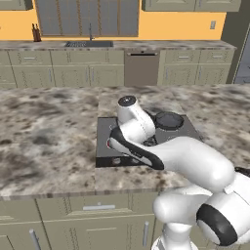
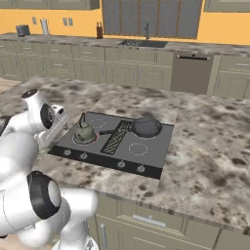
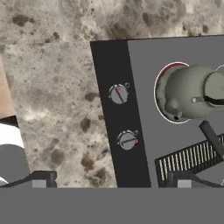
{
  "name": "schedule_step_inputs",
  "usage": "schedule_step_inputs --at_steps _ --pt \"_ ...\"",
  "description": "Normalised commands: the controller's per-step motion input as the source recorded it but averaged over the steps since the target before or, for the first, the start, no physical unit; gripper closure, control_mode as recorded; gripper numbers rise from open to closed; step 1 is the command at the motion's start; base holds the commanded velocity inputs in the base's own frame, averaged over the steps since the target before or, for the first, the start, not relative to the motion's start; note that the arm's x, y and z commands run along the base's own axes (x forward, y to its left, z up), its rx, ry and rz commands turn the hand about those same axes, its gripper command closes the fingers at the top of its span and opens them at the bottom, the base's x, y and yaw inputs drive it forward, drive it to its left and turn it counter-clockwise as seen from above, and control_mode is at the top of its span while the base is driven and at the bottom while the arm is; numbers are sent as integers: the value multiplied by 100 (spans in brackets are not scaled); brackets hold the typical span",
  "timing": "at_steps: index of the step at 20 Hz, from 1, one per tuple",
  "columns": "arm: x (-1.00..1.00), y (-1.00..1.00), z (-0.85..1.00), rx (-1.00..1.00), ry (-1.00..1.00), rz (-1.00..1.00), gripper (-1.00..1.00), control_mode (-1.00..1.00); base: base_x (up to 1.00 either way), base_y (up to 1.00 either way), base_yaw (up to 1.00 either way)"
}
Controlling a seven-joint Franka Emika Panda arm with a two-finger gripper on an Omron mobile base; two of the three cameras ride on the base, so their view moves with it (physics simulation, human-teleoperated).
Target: Pick the kettle from the counter and place it on a stove burner. Then turn the burner on.
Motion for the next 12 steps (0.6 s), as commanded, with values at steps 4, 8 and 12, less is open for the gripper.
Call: schedule_step_inputs --at_steps 4,8,12 --pt "-100 -100 51 18 -34 -15 -100 -100 0 0 0" --pt "-100 -100 38 18 -42 -12 -100 -100 0 0 0" --pt "-100 -100 32 15 -41 -15 -100 -100 0 0 0"
